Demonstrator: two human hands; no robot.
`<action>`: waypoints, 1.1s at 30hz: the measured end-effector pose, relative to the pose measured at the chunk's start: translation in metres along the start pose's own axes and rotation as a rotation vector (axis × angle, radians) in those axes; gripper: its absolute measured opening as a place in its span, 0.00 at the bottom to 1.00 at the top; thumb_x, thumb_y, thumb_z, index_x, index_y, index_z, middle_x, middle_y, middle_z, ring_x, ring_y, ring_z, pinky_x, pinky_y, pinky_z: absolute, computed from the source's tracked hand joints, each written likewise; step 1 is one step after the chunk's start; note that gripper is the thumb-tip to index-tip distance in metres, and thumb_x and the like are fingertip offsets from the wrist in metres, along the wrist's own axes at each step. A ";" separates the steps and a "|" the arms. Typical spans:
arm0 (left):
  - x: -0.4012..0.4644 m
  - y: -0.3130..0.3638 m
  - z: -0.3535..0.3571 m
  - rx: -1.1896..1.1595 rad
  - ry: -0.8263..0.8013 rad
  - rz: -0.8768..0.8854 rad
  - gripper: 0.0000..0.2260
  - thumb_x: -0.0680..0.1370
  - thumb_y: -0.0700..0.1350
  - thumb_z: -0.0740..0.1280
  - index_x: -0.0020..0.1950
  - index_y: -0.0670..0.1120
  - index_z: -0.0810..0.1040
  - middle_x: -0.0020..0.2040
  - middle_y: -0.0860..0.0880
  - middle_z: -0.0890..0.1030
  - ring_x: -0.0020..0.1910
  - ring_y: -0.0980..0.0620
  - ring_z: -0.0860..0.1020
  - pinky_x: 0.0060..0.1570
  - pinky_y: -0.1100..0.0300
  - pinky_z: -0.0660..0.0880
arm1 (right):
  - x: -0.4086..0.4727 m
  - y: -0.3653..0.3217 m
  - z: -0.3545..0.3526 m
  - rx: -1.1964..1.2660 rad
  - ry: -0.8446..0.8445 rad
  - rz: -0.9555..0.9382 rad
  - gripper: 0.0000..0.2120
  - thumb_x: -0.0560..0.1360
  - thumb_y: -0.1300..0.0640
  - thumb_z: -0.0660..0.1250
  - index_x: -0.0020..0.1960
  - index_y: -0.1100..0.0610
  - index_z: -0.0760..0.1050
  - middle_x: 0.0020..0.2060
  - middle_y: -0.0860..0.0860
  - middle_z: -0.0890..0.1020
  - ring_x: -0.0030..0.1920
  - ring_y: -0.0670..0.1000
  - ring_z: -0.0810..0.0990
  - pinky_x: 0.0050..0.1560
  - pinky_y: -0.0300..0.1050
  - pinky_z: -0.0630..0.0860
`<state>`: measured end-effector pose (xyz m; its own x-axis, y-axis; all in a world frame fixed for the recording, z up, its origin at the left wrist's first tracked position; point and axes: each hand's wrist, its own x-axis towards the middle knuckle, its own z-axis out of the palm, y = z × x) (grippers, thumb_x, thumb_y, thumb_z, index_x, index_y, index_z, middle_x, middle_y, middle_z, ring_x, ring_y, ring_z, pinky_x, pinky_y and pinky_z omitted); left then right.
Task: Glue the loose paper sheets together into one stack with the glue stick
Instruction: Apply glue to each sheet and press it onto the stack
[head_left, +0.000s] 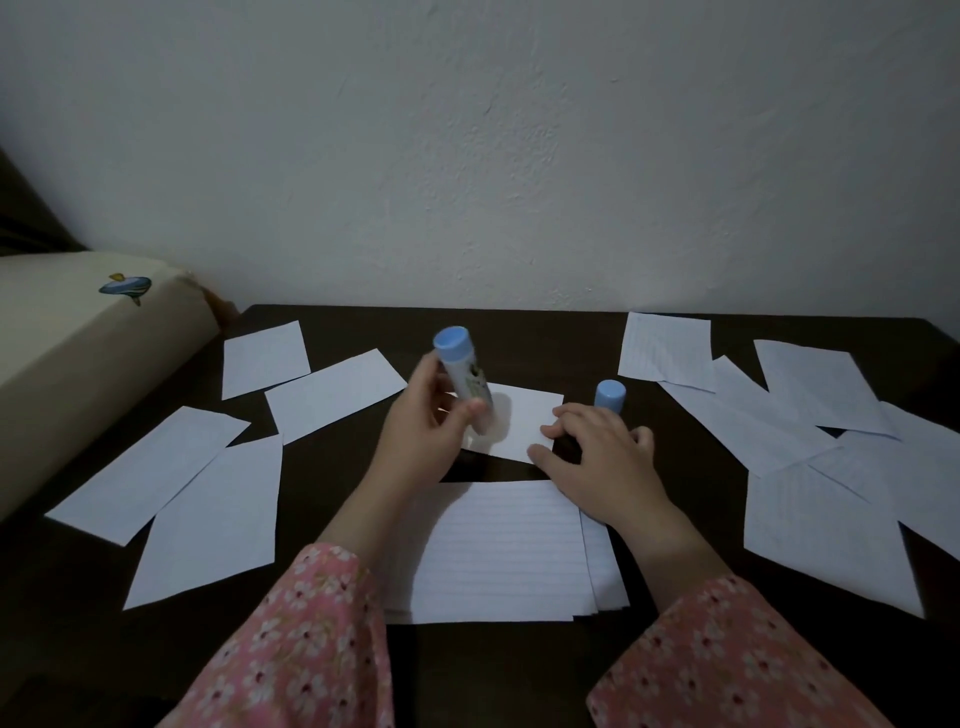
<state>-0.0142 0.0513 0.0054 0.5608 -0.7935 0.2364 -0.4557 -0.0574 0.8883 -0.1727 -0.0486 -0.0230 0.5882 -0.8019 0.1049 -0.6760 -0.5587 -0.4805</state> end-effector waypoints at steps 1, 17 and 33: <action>-0.001 0.001 0.004 0.032 -0.035 0.006 0.22 0.77 0.43 0.68 0.68 0.55 0.67 0.55 0.56 0.76 0.52 0.58 0.75 0.50 0.61 0.75 | 0.000 0.000 0.000 -0.014 0.003 -0.002 0.15 0.75 0.39 0.62 0.59 0.43 0.73 0.68 0.39 0.67 0.70 0.42 0.60 0.69 0.55 0.53; 0.007 -0.004 -0.003 0.240 -0.131 -0.049 0.26 0.79 0.43 0.65 0.73 0.58 0.60 0.56 0.55 0.73 0.49 0.60 0.73 0.41 0.68 0.68 | -0.001 -0.003 -0.001 -0.052 0.002 0.006 0.15 0.75 0.40 0.63 0.60 0.42 0.73 0.69 0.39 0.67 0.70 0.43 0.60 0.67 0.53 0.54; 0.014 -0.013 -0.026 0.239 0.110 -0.189 0.28 0.79 0.42 0.65 0.76 0.53 0.58 0.68 0.46 0.72 0.64 0.48 0.72 0.59 0.51 0.72 | 0.000 -0.001 0.000 -0.038 -0.001 -0.002 0.15 0.75 0.40 0.63 0.60 0.42 0.74 0.68 0.39 0.67 0.70 0.43 0.60 0.67 0.53 0.53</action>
<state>0.0177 0.0569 0.0079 0.7166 -0.6855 0.1290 -0.4786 -0.3487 0.8059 -0.1722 -0.0477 -0.0222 0.5902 -0.8004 0.1046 -0.6913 -0.5681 -0.4465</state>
